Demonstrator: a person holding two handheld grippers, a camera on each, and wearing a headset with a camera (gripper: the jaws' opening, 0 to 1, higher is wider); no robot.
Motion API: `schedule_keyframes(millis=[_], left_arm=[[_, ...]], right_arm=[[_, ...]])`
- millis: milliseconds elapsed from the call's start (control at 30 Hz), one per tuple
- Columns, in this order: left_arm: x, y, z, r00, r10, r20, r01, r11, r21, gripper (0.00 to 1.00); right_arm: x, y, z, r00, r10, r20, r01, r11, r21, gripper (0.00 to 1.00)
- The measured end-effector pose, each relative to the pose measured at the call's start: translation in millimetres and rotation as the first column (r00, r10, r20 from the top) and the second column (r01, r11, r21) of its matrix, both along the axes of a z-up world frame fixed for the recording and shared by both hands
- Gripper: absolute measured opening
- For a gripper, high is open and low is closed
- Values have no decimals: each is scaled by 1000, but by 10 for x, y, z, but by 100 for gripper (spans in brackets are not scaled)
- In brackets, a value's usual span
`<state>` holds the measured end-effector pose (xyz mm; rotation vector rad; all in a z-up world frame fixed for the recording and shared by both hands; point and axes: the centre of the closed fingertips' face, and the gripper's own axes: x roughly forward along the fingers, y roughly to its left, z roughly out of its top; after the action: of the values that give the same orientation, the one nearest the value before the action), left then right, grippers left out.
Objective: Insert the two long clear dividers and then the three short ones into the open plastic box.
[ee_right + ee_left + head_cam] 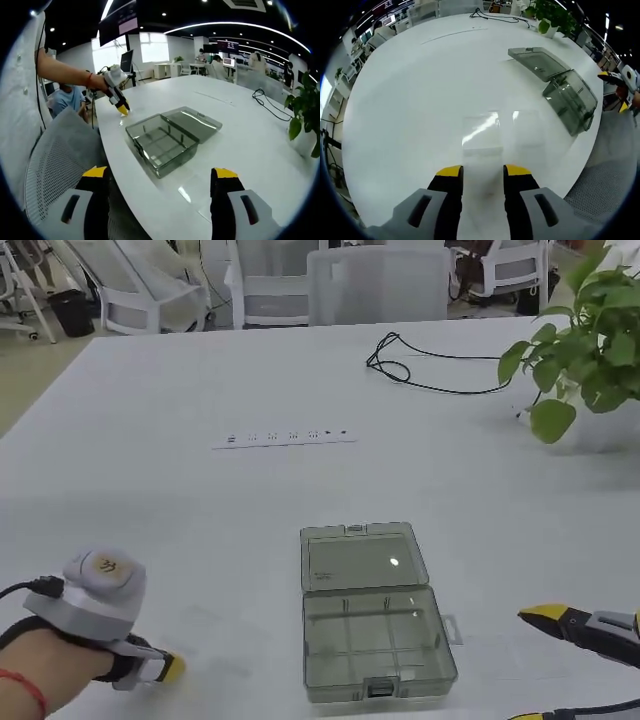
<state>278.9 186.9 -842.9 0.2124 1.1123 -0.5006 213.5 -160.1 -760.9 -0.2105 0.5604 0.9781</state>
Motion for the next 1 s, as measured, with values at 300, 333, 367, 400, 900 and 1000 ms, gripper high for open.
schedule_keyframes(millis=[300, 333, 367, 400, 900, 1000], left_arm=[[2, -120, 202, 997, 56, 54, -50, 993, -106, 30], [-4, -146, 235, 996, 55, 65, -47, 992, -118, 30], [-5, -174, 263, 996, 60, 71, -50, 990, -135, 30], [-19, -207, 296, 995, 70, 73, -58, 987, -149, 30], [-78, -813, 870, 980, 112, 166, -43, 927, -372, 30], [-90, -977, 979, 978, 112, 177, -26, 903, -429, 30]], right_arm=[[86, 75, 175, 1000, -20, 11, 20, 999, 40, 78], [106, 94, 217, 1000, -24, 18, 23, 998, 50, 78], [121, 106, 245, 999, -29, 20, 28, 998, 57, 77], [134, 119, 271, 999, -32, 23, 31, 997, 64, 76], [220, 512, 658, 998, -54, 19, 50, 983, 176, 62], [215, 598, 708, 998, -61, -4, 60, 979, 193, 60]])
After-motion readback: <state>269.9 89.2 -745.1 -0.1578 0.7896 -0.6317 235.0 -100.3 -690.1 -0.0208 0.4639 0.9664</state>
